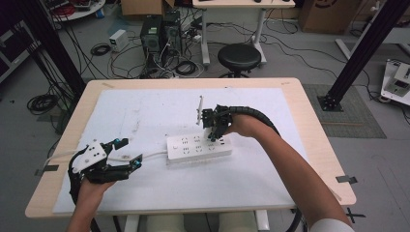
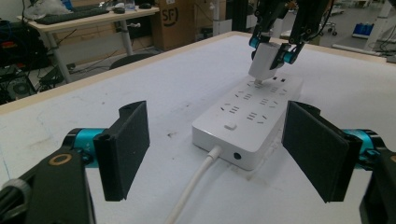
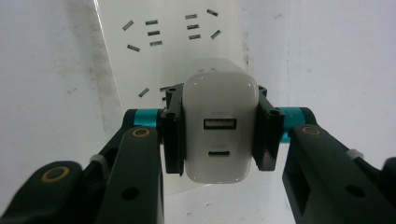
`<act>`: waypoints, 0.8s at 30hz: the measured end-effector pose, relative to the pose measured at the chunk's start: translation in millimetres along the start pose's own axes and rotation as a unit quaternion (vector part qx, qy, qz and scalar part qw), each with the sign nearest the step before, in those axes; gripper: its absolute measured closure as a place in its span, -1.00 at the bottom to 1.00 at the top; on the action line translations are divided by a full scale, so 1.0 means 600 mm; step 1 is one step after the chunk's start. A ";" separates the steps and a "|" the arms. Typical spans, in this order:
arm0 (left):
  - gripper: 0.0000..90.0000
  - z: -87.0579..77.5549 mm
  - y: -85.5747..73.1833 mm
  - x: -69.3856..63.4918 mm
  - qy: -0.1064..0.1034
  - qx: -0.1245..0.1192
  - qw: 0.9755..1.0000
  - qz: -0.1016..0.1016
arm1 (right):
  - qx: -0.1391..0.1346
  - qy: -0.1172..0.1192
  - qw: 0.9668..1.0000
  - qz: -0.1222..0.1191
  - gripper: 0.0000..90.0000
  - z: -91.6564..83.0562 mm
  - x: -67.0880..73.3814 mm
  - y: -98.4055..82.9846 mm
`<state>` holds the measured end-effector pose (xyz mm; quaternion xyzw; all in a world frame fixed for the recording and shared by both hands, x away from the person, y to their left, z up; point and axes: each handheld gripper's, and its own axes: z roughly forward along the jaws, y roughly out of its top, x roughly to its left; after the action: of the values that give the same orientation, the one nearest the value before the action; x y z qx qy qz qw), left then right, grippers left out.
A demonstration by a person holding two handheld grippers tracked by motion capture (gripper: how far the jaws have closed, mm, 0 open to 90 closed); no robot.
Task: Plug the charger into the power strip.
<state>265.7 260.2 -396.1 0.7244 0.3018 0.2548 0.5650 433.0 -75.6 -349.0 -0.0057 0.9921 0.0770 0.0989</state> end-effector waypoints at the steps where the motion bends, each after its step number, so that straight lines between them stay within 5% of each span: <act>1: -0.48 0.000 0.000 0.000 0.000 0.001 1.000 0.000 | 0.001 0.002 1.000 -0.001 0.41 0.001 0.000 0.001; 8: -0.48 0.004 -0.003 0.001 -0.001 0.000 1.000 -0.003 | 0.023 0.000 0.998 -0.065 0.41 0.006 0.005 0.014; 24: -0.48 0.004 -0.004 0.000 -0.001 0.003 1.000 -0.006 | 0.044 0.030 0.997 -0.047 0.42 0.009 -0.010 0.029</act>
<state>267.0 259.2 -399.3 0.7246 0.3061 0.2502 0.5645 439.1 -57.5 -350.3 -0.0502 0.9957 0.0284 0.0728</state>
